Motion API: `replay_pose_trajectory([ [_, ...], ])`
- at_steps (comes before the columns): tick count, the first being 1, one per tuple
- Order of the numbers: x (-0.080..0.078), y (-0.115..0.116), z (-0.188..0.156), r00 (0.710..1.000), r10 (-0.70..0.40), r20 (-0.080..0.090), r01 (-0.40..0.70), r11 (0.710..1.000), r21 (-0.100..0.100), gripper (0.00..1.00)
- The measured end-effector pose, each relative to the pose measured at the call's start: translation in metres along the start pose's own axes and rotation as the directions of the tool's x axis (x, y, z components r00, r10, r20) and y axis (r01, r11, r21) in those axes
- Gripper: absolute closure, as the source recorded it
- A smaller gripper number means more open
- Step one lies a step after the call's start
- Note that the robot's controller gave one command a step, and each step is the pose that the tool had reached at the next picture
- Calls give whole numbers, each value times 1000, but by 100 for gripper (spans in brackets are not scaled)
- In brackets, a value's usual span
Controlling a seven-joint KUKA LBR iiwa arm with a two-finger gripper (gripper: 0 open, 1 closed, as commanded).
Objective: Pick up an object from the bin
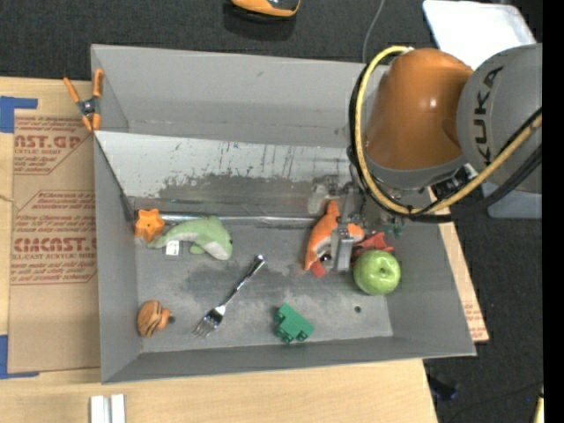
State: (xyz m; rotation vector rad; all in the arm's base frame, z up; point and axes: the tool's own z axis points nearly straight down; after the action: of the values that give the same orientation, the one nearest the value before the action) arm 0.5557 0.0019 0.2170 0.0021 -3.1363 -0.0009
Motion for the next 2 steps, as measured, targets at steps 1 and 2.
replay_pose_trajectory([
  [1, -2, 0, -4, 1000, 0, 7, 0, 1000, 0, 0],
  [2, 19, -22, 14, 973, -230, 12, 230, 973, 2, 0],
])
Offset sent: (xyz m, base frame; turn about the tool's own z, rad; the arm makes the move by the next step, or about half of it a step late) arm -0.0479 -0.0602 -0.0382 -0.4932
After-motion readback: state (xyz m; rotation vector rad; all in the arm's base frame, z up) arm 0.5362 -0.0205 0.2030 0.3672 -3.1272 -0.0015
